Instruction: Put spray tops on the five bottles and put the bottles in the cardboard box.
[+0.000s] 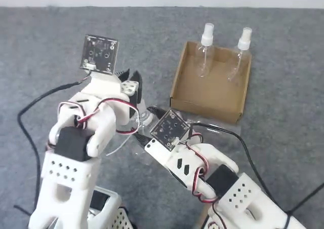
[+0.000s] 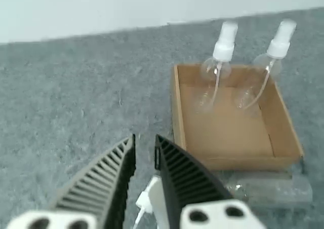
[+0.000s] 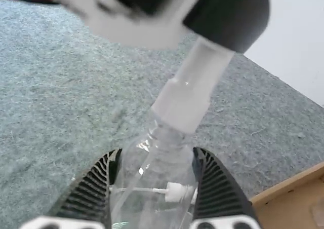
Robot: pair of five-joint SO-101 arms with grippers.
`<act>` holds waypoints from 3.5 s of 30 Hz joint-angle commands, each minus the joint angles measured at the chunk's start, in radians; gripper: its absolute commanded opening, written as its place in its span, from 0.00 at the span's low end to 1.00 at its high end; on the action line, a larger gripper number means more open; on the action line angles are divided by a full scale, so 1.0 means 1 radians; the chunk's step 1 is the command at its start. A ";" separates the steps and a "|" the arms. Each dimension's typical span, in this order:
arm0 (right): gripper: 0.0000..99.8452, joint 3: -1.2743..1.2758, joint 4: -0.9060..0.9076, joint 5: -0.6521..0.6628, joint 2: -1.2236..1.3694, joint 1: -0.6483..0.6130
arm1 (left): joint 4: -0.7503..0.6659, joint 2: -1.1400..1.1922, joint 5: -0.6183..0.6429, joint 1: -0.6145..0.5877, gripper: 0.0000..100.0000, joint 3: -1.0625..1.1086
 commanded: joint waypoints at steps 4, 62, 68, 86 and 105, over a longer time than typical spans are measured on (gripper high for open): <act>0.01 -0.009 -0.033 -0.009 -0.031 0.012 | 0.051 -0.118 -0.015 0.002 0.05 0.035; 0.01 -0.830 0.246 -0.008 0.572 0.134 | -0.331 -0.822 -0.127 0.015 0.26 0.823; 0.01 -0.893 0.410 -0.005 0.478 0.139 | -0.365 -0.749 -0.129 0.020 0.26 0.823; 0.01 -0.861 0.417 0.101 0.415 0.479 | -0.364 -0.744 -0.129 0.021 0.26 0.825; 0.01 -0.508 -0.217 0.003 0.634 0.587 | -0.399 -0.740 -0.124 -0.077 0.01 0.829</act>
